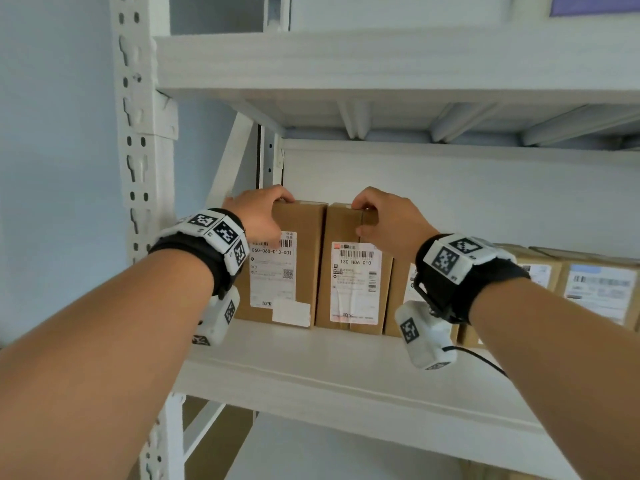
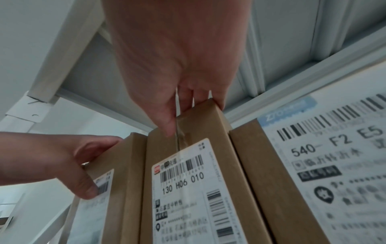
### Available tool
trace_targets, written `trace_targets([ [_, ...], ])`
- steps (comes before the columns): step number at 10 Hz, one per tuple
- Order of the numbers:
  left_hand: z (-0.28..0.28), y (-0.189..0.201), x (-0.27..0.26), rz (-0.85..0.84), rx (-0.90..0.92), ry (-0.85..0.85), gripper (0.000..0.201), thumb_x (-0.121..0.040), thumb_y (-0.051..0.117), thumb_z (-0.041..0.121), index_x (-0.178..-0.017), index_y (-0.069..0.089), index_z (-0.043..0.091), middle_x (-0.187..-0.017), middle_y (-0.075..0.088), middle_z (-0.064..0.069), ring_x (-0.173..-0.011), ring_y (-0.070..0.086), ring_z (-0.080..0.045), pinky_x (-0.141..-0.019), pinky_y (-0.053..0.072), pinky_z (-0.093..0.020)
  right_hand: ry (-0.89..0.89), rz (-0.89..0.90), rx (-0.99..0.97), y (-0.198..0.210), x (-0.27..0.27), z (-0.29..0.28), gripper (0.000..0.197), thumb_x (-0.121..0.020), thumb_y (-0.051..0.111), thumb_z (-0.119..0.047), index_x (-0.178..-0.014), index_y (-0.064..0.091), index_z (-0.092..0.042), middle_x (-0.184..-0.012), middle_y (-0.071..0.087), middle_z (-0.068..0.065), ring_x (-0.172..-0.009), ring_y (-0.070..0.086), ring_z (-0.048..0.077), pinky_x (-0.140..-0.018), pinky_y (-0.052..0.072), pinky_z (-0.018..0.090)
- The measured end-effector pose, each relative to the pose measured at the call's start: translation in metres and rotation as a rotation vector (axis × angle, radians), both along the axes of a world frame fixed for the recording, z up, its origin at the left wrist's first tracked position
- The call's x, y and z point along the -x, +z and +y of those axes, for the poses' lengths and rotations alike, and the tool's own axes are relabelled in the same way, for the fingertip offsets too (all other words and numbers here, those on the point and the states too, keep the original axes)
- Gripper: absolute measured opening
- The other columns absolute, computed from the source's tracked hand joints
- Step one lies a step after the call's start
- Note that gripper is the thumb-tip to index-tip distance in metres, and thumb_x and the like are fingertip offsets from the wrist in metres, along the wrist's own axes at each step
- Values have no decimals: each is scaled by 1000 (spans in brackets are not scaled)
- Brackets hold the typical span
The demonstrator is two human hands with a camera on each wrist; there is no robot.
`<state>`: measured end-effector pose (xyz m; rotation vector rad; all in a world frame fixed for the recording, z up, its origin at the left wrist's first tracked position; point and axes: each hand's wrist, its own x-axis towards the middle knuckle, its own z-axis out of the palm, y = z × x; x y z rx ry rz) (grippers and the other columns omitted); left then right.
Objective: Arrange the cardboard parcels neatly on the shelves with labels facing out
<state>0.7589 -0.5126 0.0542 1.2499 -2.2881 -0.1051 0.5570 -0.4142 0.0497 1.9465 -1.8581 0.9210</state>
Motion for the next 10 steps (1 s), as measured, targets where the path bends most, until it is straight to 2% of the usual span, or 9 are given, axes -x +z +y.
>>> trace_targets([
  [2, -9, -3, 1, 33, -5, -23, 83, -62, 83, 7, -130, 45, 34, -121, 55, 7, -117, 52, -21, -104, 40, -52, -18, 1, -6, -1, -3, 1, 28, -84, 57, -11, -110, 56, -20, -102, 64, 0, -92, 60, 19, -82, 52, 35],
  [3, -11, -3, 3, 24, 6, 2, 83, -61, 83, 9, -128, 45, 38, -119, 51, 4, -121, 49, -24, -108, 34, -55, -24, -9, -22, 1, -4, 4, 28, -84, 58, -12, -111, 57, -21, -102, 63, 0, -92, 60, 19, -81, 53, 35],
  [4, -13, -4, 4, 4, 25, 31, 81, -66, 80, 8, -132, 43, 37, -129, 49, 0, -136, 36, -28, -113, 23, -58, -17, -18, -42, 3, -3, 5, 29, -85, 57, -12, -112, 57, -20, -104, 63, 0, -94, 59, 19, -81, 52, 34],
  [5, -10, -2, 4, -14, 38, 44, 80, -69, 76, 5, -134, 42, 37, -134, 47, -1, -139, 31, -29, -114, 16, -58, -18, -10, -67, 5, -3, 8, 34, -86, 58, -15, -118, 56, -22, -112, 62, -1, -100, 58, 18, -85, 51, 32],
  [6, -7, -3, 7, -10, 43, 44, 86, -70, 68, 1, -141, 35, 36, -142, 41, -4, -141, 30, -29, -116, 16, -57, -25, -29, -83, 6, 0, 13, 43, -87, 59, -20, -129, 52, -25, -127, 57, -3, -110, 56, 18, -91, 49, 32],
  [7, 1, 1, 13, 64, 58, 15, 90, -69, 61, -2, -145, 31, 37, -150, 33, -7, -140, 33, -29, -116, 19, -55, -57, -30, -73, 8, 7, 24, 44, -89, 57, -23, -132, 50, -24, -133, 55, -2, -111, 56, 19, -89, 48, 30],
  [8, 12, 8, 22, 76, 97, -37, 84, -73, 54, -3, -146, 32, 32, -151, 33, -7, -139, 33, -29, -115, 25, -52, -106, -9, -81, 10, 16, 35, 40, -91, 54, -24, -131, 51, -21, -132, 56, 0, -109, 58, 21, -89, 48, 32],
  [9, 31, 9, 38, 78, 137, -85, 76, -77, 51, -1, -146, 34, 28, -150, 34, -8, -138, 33, -29, -115, 25, -50, -174, 16, -91, 9, 25, 49, 40, -94, 52, -24, -133, 50, -22, -137, 53, 0, -119, 53, 21, -99, 44, 35],
  [10, 47, 8, 58, 126, 219, -113, 70, -81, 51, 1, -145, 37, 26, -149, 35, -7, -138, 35, -28, -117, 23, -48, -219, 13, -87, 8, 37, 61, 40, -95, 50, -26, -135, 49, -22, -140, 51, 0, -124, 50, 21, -103, 41, 35],
])
